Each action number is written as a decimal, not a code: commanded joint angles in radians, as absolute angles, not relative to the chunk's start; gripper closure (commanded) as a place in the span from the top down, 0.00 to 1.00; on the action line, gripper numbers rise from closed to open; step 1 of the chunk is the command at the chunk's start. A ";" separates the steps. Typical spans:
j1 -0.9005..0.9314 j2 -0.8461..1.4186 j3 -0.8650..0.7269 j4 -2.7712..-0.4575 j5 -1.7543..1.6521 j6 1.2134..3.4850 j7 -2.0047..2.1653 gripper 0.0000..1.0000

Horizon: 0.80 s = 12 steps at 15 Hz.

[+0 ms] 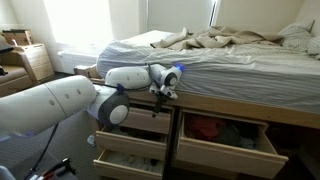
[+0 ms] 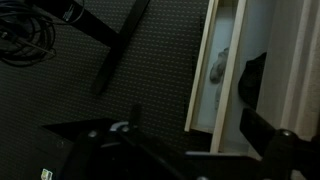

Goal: Open both topmost drawers fully

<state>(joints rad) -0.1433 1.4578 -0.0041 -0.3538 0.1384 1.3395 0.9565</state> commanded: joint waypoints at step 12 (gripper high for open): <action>-0.141 1.437 0.002 -0.385 0.136 1.326 0.955 1.00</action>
